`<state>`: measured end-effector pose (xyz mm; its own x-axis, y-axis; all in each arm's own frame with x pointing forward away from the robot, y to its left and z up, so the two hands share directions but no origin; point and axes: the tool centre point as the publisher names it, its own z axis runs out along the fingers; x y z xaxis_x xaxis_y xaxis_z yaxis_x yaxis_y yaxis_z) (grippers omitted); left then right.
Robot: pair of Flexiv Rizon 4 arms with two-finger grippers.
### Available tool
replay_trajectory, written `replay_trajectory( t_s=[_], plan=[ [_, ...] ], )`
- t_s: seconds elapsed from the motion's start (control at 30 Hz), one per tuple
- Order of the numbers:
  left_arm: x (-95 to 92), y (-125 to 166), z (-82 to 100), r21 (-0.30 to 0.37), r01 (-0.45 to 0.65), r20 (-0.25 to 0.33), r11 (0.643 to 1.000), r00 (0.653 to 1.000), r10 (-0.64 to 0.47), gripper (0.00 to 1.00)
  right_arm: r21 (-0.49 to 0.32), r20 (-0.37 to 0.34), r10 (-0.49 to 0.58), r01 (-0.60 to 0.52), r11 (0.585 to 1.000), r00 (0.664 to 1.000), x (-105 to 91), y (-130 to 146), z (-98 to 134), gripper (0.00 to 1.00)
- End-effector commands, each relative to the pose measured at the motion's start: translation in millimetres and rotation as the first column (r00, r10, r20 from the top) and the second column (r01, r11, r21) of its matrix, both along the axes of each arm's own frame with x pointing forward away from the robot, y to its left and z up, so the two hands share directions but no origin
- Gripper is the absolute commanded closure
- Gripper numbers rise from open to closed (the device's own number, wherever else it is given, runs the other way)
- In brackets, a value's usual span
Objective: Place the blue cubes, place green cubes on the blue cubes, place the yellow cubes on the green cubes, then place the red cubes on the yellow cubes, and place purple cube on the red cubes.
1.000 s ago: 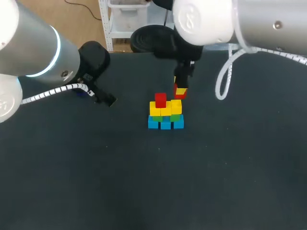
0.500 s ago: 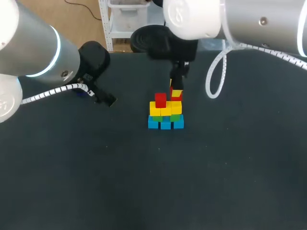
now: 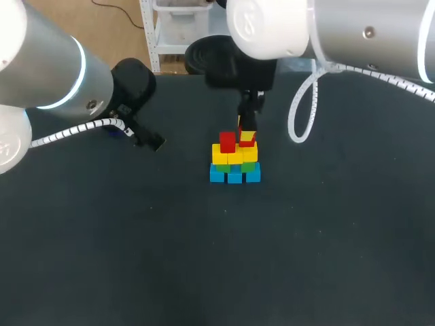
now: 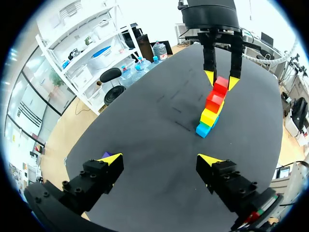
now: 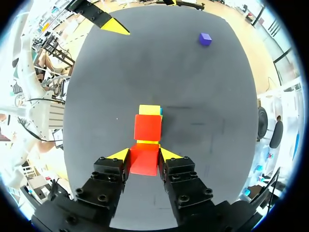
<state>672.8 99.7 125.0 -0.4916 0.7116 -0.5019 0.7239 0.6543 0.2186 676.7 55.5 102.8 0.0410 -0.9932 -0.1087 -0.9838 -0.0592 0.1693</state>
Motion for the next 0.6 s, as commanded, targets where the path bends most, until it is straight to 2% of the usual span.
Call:
replay_trajectory(
  t_s=[0.03,0.6],
  plan=[
    [0.4,0.7,-0.3,-0.002,0.002,0.0,1.0,1.0,-0.002,0.0,0.001,-0.003,-0.003,0.003,1.0,1.0,-2.9,-0.7,-1.7,1.0],
    [0.4,0.7,-0.3,-0.002,0.002,0.0,1.0,1.0,-0.002,0.0,0.0,-0.016,0.008,-0.008,1.0,1.0,-5.8,4.1,-4.8,1.0]
  ],
)
